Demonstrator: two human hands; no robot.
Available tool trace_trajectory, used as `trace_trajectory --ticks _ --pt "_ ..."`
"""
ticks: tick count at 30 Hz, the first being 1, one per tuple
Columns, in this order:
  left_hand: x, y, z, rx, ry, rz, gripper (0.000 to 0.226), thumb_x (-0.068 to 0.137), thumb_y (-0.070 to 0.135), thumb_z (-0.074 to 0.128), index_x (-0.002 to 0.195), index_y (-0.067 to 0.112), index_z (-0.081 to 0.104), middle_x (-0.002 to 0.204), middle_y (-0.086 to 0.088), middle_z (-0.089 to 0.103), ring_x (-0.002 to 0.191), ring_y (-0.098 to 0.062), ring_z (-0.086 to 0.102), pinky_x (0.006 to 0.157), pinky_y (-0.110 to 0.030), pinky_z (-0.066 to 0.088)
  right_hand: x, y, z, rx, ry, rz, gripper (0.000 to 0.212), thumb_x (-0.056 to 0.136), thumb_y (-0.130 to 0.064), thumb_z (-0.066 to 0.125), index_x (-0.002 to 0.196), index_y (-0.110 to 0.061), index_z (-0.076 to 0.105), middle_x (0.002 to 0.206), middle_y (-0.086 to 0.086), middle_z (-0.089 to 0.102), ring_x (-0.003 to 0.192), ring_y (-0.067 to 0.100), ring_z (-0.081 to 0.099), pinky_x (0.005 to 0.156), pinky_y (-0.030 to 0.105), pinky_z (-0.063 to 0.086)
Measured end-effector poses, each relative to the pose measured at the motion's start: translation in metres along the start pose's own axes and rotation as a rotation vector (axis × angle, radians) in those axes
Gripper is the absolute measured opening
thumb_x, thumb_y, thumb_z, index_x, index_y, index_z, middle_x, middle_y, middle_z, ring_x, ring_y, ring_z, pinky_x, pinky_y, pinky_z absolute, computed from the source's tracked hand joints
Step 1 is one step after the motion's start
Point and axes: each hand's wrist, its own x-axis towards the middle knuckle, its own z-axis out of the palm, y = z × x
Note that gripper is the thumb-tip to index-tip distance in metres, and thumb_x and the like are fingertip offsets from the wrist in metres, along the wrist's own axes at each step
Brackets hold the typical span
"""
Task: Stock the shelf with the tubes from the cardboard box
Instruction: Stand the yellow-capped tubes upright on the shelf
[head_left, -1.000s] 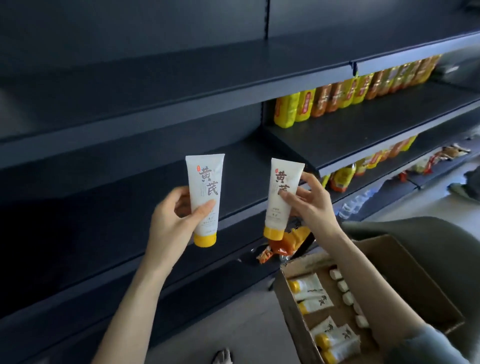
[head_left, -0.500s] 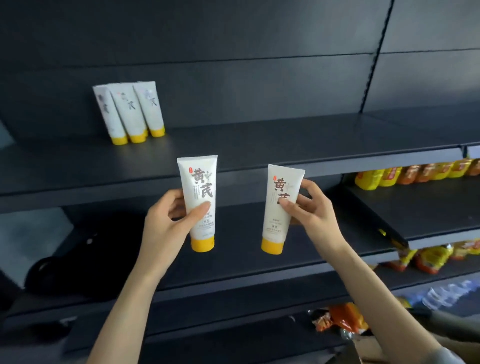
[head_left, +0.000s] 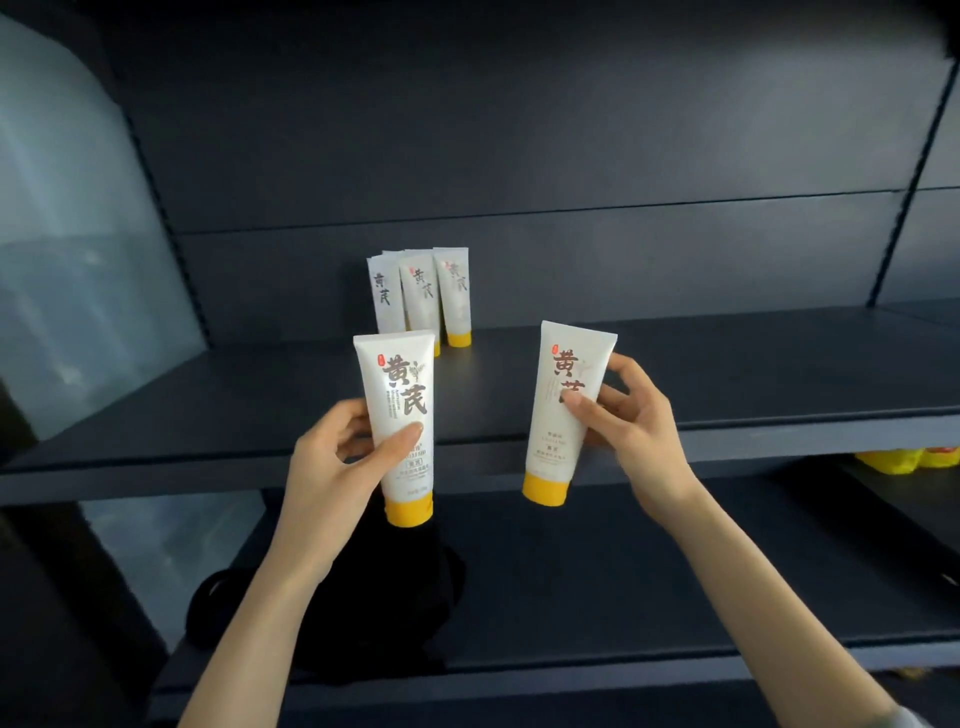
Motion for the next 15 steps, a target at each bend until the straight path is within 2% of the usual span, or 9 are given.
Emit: trace_trajectory --ticks 3,5,9,15 --pt "0.013 0.0 -0.018 0.004 0.017 0.024 0.035 0.067 0.034 0.072 0.1 0.025 0.065 0.098 0.016 0.072 0.091 -0.003 0.068 0.062 -0.018 0.054 0.023 -0.001 0.02 0.017 0.0 -0.017 0.031 0.088 -0.008 0.064 0.115 -0.017 0.054 0.101 0.001 0.074 0.093 0.018 0.07 0.066 0.026 0.056" --pt "0.023 0.0 -0.028 0.012 0.036 0.037 0.032 0.07 0.029 0.074 0.1 0.023 0.065 0.098 0.015 0.072 0.091 -0.003 0.067 0.063 -0.015 0.053 0.043 -0.004 0.03 0.016 -0.006 -0.028 0.03 0.088 -0.008 0.063 0.115 -0.018 0.054 0.101 0.0 0.074 0.093 0.018 0.07 0.065 0.027 0.056" --pt "0.043 -0.001 -0.038 0.03 0.08 0.06 0.029 0.075 0.022 0.074 0.103 0.02 0.065 0.099 0.013 0.072 0.093 -0.004 0.067 0.065 -0.019 0.055 0.086 -0.003 0.042 0.012 -0.008 -0.038 0.027 0.088 -0.008 0.063 0.111 -0.018 0.054 0.099 -0.003 0.074 0.093 0.016 0.07 0.067 0.028 0.058" --pt "0.071 -0.002 -0.038 0.039 0.133 0.092 0.032 0.074 0.023 0.073 0.105 0.02 0.065 0.098 0.013 0.072 0.092 -0.002 0.067 0.064 -0.014 0.054 0.156 0.011 0.048 -0.038 -0.026 -0.058 0.027 0.089 -0.007 0.062 0.11 -0.02 0.052 0.102 -0.001 0.072 0.09 0.011 0.07 0.062 0.022 0.055"
